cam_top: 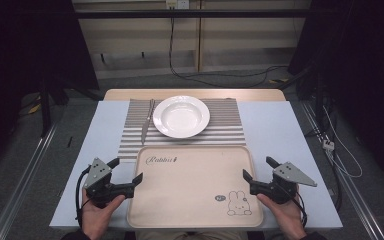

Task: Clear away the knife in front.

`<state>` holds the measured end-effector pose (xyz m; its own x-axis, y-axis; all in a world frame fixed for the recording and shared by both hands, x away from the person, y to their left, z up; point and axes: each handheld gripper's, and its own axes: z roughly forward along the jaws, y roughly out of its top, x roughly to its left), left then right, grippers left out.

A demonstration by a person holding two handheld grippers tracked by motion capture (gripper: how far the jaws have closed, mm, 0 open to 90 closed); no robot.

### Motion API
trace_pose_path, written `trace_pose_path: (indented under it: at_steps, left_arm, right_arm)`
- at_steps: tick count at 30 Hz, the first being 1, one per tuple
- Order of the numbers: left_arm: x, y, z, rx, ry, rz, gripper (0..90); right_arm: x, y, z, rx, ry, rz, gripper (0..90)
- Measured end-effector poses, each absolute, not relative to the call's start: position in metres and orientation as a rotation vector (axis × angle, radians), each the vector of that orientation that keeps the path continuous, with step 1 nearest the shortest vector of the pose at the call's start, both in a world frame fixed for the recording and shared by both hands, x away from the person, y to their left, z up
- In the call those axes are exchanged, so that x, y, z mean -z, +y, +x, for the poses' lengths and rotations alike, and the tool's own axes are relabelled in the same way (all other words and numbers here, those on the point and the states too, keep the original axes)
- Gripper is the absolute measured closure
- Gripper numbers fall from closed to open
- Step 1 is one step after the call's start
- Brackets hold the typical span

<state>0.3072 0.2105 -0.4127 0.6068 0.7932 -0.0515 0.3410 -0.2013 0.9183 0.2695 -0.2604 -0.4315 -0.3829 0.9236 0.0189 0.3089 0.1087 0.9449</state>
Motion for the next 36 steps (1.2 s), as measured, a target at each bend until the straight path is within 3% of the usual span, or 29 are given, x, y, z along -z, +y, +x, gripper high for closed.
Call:
trace_pose_path:
  at_steps: [22, 36]
  left_arm:
    - [0.400, 0.205, 0.318, -0.593, 0.904, 1.815, 6.8]
    - [0.394, 0.201, 0.356, -0.568, 0.954, 1.837, 6.7]
  right_arm:
    - [0.433, -0.259, 0.273, -1.278, 1.805, 1.204, 9.1]
    - [0.433, -0.258, 0.272, -1.277, 1.812, 1.208, 9.2]
